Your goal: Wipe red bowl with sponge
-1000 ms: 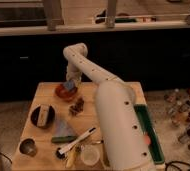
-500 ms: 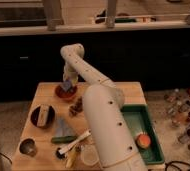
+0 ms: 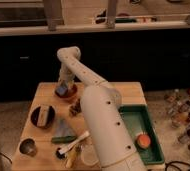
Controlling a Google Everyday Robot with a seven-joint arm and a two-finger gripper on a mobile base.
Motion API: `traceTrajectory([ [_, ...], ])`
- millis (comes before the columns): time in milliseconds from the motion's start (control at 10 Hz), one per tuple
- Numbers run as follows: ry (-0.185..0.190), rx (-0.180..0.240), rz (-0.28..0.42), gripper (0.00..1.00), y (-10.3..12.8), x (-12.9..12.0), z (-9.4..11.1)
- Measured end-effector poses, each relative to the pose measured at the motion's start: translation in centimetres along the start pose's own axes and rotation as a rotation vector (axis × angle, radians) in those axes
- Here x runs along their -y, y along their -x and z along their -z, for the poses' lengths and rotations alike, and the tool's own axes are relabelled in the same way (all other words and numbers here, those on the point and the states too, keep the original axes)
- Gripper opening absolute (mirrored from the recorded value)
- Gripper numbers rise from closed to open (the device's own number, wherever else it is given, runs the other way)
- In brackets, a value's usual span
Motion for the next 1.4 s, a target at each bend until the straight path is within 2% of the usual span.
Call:
traceTrajectory([
  [300,0.009,-0.003,-0.024,0.0,0.6,-1.9,0.7],
  [700,0.006,-0.042,-0.055,0.0,-0.2,-3.0,2.6],
  [800,0.003,-0.05,-0.058,0.0,-0.6,-2.7,3.0],
  [1000,0.022,-0.055,-0.049,0.0,-1.8,-1.7,3.2],
  [1400,0.059,-0.029,-0.013,0.0,-2.8,0.6,1.8],
])
